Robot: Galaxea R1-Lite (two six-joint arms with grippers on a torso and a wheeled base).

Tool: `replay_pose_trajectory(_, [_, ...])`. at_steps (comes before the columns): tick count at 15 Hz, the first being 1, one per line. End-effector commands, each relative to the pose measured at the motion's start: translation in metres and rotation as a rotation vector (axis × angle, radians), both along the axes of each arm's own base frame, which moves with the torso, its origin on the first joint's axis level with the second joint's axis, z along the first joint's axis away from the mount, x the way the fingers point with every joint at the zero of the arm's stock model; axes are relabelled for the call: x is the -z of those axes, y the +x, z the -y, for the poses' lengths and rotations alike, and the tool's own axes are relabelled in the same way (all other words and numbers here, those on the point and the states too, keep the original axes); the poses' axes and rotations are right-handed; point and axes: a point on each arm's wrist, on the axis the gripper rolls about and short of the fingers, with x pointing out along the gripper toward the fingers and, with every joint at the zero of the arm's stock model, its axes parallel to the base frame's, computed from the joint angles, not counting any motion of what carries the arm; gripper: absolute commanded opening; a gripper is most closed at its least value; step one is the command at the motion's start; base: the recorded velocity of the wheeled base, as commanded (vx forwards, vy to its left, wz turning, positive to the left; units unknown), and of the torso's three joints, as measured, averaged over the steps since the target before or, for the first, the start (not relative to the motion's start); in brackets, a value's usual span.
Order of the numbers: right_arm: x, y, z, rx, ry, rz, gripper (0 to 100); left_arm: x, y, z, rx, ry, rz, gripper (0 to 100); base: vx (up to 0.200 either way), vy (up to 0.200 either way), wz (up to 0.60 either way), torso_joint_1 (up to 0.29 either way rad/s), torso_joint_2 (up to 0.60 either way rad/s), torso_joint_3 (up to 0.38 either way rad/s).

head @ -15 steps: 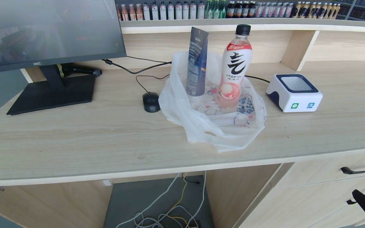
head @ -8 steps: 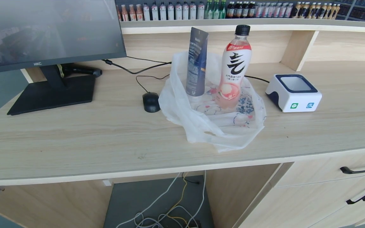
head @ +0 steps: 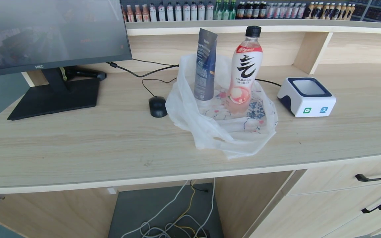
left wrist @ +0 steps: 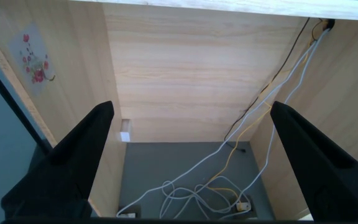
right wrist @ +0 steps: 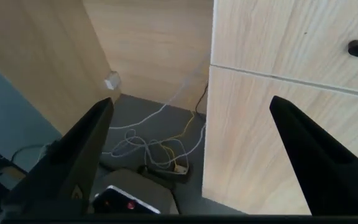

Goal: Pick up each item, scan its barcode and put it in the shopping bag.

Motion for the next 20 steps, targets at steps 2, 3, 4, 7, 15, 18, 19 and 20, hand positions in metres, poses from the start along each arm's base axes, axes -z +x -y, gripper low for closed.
replay_pose_trajectory(2, [0.0004,-0.0023,-0.0089,0.524,-0.014,-0.019,100,0.0,0.0,0.0,0.0,0.0,0.0,100,0.0,0.0,0.0,0.0,0.0,0.0])
replay_pose_trajectory(3, [0.0008,-0.0043,-0.0097,0.555,-0.005,0.004,100,0.0,0.0,-0.0001,0.0,0.0,0.0,100,0.0,0.0,0.0,0.0,0.0,0.0])
replay_pose_trajectory(4, [0.0012,-0.0042,-0.0097,0.555,-0.003,0.006,100,0.0,0.0,0.0,0.0,0.0,0.0,100,0.0,0.0,0.0,0.0,0.0,0.0])
replay_pose_trajectory(7, [0.0029,-0.0035,-0.0098,0.548,0.031,-0.001,100,0.0002,0.0,0.0,-0.001,0.0,-0.002,100,0.0,0.0,0.0,0.0,0.0,0.0])
replay_pose_trajectory(15, [0.0077,-0.0084,-0.0111,0.391,0.015,0.061,100,0.0,0.0,0.0,-0.001,0.0,0.0,100,0.0,0.0,0.0,0.0,0.0,0.0])
replay_pose_trajectory(18, [0.0082,-0.0083,-0.0113,0.379,-0.007,0.063,100,0.0,0.0,0.0,-0.001,0.0,0.0,100,0.0,0.0,0.0,0.0,0.0,0.0])
replay_pose_trajectory(19, [0.0082,-0.0083,-0.0113,0.379,-0.003,0.063,100,0.0,0.0,0.0,0.0,0.0,0.0,100,0.0,0.0,0.0,0.0,0.0,0.0])
replay_pose_trajectory(20, [0.0077,-0.0084,-0.0113,0.38,0.007,0.062,100,0.0,0.0,0.0,-0.001,-0.002,0.0,100,0.0,0.0,0.0,0.0,0.0,0.0])
